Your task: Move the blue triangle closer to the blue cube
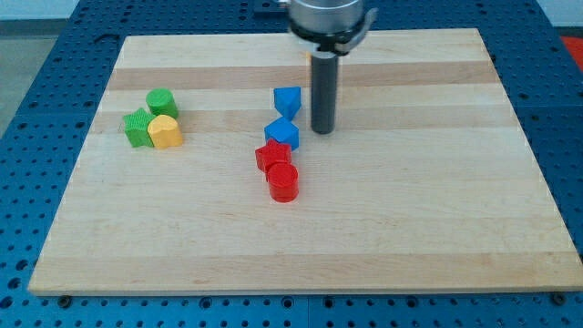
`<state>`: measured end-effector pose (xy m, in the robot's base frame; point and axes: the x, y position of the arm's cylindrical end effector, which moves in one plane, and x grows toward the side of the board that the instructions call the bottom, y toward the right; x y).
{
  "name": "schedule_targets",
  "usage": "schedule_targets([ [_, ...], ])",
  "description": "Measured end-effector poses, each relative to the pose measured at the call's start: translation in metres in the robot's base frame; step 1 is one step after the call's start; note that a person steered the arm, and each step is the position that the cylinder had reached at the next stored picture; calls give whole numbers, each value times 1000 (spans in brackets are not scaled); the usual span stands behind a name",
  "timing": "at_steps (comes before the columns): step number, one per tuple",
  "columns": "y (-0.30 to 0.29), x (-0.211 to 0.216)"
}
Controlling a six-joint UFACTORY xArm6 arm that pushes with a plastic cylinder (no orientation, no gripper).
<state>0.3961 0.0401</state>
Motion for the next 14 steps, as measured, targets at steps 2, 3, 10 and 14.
schedule_targets([
  [2, 8, -51],
  [3, -7, -44],
  [10, -33, -107],
  [14, -155, -77],
])
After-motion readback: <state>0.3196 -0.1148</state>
